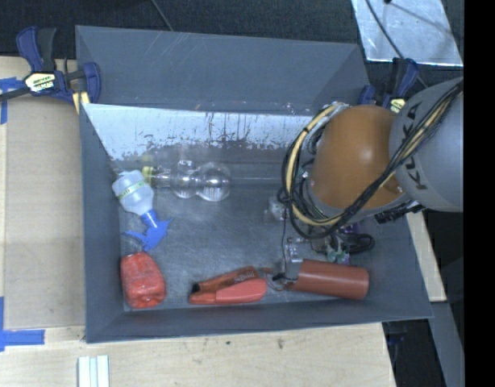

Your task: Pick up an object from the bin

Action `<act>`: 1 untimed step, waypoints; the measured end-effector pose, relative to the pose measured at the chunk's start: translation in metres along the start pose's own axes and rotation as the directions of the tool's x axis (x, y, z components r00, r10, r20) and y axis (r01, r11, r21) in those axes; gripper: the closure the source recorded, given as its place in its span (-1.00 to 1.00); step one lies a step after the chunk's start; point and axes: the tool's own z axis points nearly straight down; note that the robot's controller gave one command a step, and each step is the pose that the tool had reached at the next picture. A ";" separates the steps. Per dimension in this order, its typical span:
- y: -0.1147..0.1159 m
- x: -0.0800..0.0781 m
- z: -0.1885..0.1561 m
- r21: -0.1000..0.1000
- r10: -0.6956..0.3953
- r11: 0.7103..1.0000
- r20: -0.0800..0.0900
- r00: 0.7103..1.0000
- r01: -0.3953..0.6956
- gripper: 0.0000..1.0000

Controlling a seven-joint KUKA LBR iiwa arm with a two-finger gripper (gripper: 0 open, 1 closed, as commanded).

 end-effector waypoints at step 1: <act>0.000 -0.002 -0.005 0.000 0.000 1.000 0.009 1.000 0.000 -1.00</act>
Offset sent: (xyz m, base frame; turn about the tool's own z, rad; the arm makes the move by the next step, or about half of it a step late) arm -0.0133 -0.0551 -0.0656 -0.2314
